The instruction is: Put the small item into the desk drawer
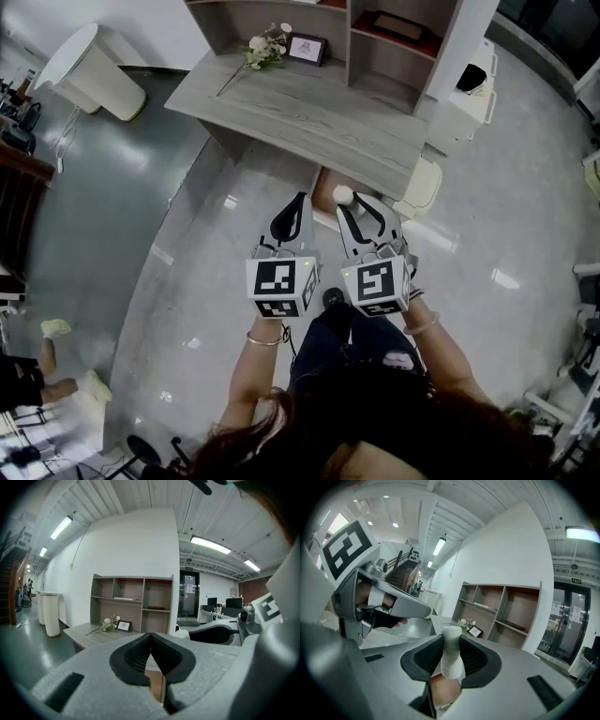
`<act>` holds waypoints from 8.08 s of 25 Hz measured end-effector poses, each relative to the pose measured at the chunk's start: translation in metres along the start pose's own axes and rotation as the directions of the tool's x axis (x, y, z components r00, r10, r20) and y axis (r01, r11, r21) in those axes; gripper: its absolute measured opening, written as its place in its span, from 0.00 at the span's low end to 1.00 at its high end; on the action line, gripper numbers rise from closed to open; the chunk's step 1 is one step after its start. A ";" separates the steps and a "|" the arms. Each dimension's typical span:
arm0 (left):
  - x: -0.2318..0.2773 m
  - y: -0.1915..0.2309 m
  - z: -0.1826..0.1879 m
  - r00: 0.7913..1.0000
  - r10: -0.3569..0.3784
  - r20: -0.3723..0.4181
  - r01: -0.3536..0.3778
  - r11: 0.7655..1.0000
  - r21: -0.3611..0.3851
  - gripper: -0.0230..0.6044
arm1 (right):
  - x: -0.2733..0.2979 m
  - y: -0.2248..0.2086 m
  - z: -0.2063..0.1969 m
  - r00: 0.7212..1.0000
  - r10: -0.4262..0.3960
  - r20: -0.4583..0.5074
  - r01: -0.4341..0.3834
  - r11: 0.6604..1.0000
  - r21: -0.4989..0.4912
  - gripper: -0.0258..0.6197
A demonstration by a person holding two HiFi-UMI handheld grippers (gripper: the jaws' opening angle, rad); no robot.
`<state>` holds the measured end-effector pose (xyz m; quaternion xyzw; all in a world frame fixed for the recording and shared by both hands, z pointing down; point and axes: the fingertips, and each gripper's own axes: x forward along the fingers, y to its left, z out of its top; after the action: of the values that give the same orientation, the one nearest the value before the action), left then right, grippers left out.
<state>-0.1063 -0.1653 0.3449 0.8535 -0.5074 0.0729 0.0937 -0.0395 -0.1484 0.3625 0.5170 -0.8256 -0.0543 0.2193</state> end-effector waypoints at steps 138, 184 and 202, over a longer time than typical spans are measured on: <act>0.119 0.081 -0.192 0.989 0.008 -0.147 -0.016 0.998 -0.055 0.06 | 0.190 0.049 -0.252 0.860 0.152 -0.487 -0.176 0.984 -0.004 0.09; 0.032 0.000 0.022 0.999 0.044 -0.013 -0.044 0.998 0.036 0.06 | 0.044 -0.053 0.000 0.996 -0.029 -0.087 0.036 0.996 0.082 0.04; 0.034 -0.017 0.059 0.999 0.006 0.052 -0.008 0.999 0.039 0.06 | 0.005 -0.085 0.065 0.996 -0.042 0.083 0.023 0.977 0.213 0.04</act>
<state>-0.0741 -0.2000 0.2939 0.8551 -0.5109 0.0612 0.0635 0.0019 -0.2006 0.2790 0.5481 -0.8269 0.0078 0.1260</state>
